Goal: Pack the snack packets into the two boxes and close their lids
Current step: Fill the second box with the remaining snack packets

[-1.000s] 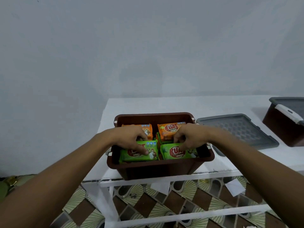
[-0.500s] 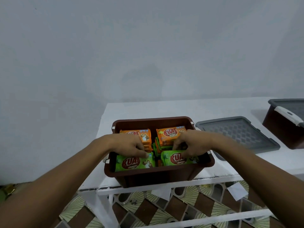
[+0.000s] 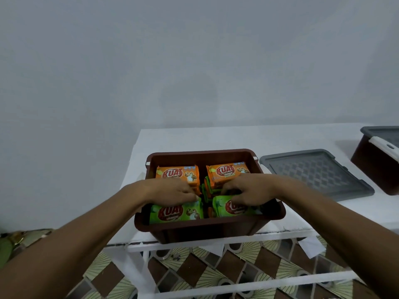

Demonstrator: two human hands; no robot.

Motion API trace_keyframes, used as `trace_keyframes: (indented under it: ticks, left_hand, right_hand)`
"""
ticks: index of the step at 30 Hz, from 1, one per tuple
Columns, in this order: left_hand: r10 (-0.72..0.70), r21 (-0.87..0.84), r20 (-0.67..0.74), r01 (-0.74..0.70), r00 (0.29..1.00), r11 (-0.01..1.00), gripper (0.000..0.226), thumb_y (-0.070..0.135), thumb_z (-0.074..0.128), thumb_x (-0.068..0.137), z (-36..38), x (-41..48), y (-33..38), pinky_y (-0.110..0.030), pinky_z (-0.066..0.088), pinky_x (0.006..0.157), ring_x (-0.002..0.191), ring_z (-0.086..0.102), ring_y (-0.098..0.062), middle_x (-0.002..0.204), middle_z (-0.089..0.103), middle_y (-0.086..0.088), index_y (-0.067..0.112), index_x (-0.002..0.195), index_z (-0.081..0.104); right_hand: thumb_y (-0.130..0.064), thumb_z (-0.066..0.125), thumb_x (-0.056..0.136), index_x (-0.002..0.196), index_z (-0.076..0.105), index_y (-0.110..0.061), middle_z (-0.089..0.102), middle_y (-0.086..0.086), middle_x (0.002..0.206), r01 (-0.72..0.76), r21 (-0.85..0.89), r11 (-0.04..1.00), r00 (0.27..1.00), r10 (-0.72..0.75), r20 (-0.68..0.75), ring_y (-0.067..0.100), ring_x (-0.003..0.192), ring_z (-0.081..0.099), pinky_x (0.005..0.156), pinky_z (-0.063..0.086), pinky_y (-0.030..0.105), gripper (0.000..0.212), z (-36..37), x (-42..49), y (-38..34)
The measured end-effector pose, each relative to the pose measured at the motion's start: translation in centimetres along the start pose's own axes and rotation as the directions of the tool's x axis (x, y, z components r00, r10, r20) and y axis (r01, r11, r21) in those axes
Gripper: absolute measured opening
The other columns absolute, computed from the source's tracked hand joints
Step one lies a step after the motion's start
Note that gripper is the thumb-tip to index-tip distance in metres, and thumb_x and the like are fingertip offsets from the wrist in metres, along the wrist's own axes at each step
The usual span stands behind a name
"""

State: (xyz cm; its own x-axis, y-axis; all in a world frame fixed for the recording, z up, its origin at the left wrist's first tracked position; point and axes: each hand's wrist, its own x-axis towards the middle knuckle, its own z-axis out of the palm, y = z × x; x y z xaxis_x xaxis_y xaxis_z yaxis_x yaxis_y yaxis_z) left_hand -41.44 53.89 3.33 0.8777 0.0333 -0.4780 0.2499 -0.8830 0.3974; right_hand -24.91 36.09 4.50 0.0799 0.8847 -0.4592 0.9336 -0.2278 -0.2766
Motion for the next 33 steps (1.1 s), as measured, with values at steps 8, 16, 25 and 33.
trace_keyframes:
  ticks: [8,16,25,33]
  left_hand:
    - [0.095,0.068,-0.083,-0.09,0.992,0.994,0.051,0.043,0.033,0.102,0.2,0.1,-0.5,-0.039,0.051,0.072,0.07,0.06,-0.023,0.084,0.065,-0.012,0.005,0.093,0.067]
    - [0.074,0.012,-0.042,-0.073,0.996,0.997,0.042,0.029,0.033,0.104,-0.1,0.2,-0.2,-0.037,0.054,0.082,0.083,0.066,-0.018,0.096,0.07,-0.008,0.008,0.101,0.069]
    - [0.107,0.132,-0.155,-0.087,0.982,0.987,0.035,0.03,0.039,0.102,0.0,0.2,-0.2,-0.021,0.048,0.063,0.069,0.06,-0.007,0.086,0.066,0.004,0.01,0.103,0.068]
    - [0.24,0.462,-0.488,0.015,0.839,0.887,0.025,0.043,0.062,0.086,-0.7,0.6,-1.2,-0.027,0.042,0.06,0.086,0.049,-0.008,0.096,0.051,0.012,0.027,0.104,0.054]
  right_hand:
    - [-0.027,0.045,0.099,0.139,0.047,-0.025,0.052,-0.005,0.135,0.073,0.028,0.997,0.996,-0.072,-0.054,0.008,0.114,0.048,0.1,0.039,0.028,0.039,0.5,-0.2,-0.2]
    - [-0.04,0.029,0.099,0.135,0.049,-0.024,0.054,0.004,0.136,0.05,0.125,0.991,0.998,-0.054,0.032,0.018,0.118,0.05,0.106,0.036,0.041,0.044,1.5,1.5,-1.1]
    - [-0.035,0.039,0.099,0.131,0.053,-0.026,0.06,-0.006,0.109,0.089,-0.149,0.985,0.978,-0.115,-0.177,0.005,0.084,0.045,0.076,0.035,0.027,0.036,1.6,0.5,-1.0]
    - [-0.032,0.061,0.088,0.112,0.061,-0.026,0.053,-0.009,0.105,-0.074,-0.244,0.967,0.809,-0.085,-0.582,0.01,0.099,0.05,0.072,0.045,0.027,0.024,0.4,1.1,1.7]
